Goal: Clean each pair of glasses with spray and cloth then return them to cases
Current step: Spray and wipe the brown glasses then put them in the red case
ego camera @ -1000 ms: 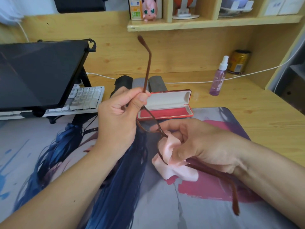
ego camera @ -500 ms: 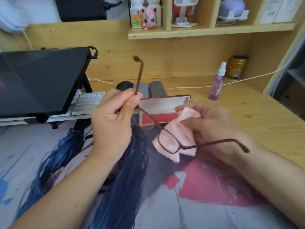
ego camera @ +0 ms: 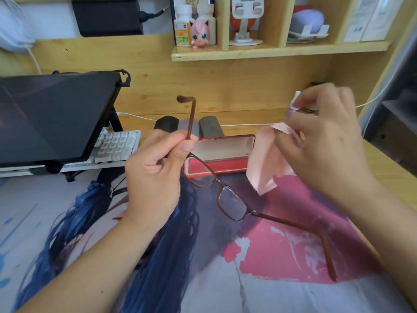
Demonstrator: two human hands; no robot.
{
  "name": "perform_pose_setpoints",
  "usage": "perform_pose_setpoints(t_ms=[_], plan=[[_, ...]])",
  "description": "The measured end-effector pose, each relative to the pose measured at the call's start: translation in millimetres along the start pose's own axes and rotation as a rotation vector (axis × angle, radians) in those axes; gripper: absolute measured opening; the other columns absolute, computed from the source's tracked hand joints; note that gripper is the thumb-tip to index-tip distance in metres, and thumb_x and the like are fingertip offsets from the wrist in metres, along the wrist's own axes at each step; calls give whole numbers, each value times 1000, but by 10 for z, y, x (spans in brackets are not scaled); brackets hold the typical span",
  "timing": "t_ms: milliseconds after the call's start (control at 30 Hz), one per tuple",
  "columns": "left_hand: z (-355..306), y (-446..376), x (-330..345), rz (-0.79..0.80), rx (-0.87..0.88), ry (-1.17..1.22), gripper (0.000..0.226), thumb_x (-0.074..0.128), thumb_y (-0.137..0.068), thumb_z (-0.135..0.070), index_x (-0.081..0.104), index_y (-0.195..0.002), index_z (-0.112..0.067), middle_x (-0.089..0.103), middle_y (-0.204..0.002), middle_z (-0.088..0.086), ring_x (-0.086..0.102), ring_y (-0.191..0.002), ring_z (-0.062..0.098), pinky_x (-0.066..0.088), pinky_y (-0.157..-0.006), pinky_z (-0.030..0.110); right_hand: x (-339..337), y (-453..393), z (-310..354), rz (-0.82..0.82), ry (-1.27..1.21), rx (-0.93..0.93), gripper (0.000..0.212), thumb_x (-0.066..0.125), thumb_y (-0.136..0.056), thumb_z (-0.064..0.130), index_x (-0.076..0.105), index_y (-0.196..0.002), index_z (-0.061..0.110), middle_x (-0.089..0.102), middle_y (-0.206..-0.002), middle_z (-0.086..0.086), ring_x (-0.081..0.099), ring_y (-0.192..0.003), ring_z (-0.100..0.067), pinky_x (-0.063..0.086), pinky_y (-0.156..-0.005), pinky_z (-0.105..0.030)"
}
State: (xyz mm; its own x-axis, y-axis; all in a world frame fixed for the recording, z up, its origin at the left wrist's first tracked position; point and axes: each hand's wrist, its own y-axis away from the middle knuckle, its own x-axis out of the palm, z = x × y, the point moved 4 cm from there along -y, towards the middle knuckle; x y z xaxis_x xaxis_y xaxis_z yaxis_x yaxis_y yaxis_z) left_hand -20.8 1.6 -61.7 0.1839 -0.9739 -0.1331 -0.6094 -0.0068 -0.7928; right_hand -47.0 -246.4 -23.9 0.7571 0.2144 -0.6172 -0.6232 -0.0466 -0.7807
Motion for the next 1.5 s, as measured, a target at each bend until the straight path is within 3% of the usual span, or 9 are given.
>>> perform_pose_setpoints(t_ms=[133,367,600,733,833,933,1000,1167,1500], plan=[[9,6,4,15,-5,7,14,60,-98,-22,71,-103,-17,65,-82,12,59,-82,29,46,-79,25,124,43,34,245,-518,362,34,57,-83,23,54,-63,-3,45,-56,-9,39,-54,-18,31,-51,-33],[18,3,-1,19,-6,1,14,60,-97,-20,71,-104,-15,66,-82,13,59,-82,29,47,-79,25,337,233,268,558,-1156,782,37,57,-97,23,64,-83,-10,60,-66,-11,56,-62,-20,43,-67,-36],[21,4,16,38,-3,1,13,60,-98,-20,71,-103,-17,65,-81,9,59,-81,26,45,-78,22,264,133,148,259,-1020,635,45,44,-103,35,54,-78,-1,56,-64,-5,51,-63,-18,39,-66,-36],[31,14,30,51,-2,14,12,61,-98,-22,70,-104,-27,65,-80,10,58,-81,26,46,-77,23,206,117,164,268,-941,515,28,42,-107,30,60,-89,16,53,-66,17,50,-63,1,38,-60,-16],[65,12,30,46,-8,1,11,64,-97,-20,70,-104,-27,64,-80,13,58,-81,27,47,-77,25,212,157,299,522,-1151,323,33,48,-103,38,68,-108,13,71,-92,9,64,-90,-1,46,-80,-15],[106,-8,-11,1,-40,-21,12,62,-97,-24,72,-104,-20,65,-81,17,60,-82,28,49,-78,27,223,298,395,979,-1236,112,58,54,-92,59,71,-118,9,62,-125,-30,63,-119,-33,48,-104,-44],[114,-21,-43,-29,-53,-19,14,61,-98,-25,71,-105,-20,66,-84,15,62,-84,24,50,-81,27,220,331,446,1027,-1461,192,63,54,-93,56,71,-114,-1,59,-135,-22,60,-123,-26,46,-105,-42],[33,-34,-68,-58,25,-64,9,62,-98,-19,70,-102,-22,62,-80,2,59,-80,25,45,-79,23,475,377,450,735,-1595,692,10,73,-82,8,71,-91,4,68,-97,-19,67,-92,-29,58,-85,-37],[-73,-2,-32,-23,132,-110,11,63,-97,-10,69,-103,-18,59,-76,13,57,-79,33,44,-76,28,483,545,637,1014,-1317,579,7,73,-88,16,72,-83,10,67,-78,-16,57,-65,-25,42,-60,-33]])
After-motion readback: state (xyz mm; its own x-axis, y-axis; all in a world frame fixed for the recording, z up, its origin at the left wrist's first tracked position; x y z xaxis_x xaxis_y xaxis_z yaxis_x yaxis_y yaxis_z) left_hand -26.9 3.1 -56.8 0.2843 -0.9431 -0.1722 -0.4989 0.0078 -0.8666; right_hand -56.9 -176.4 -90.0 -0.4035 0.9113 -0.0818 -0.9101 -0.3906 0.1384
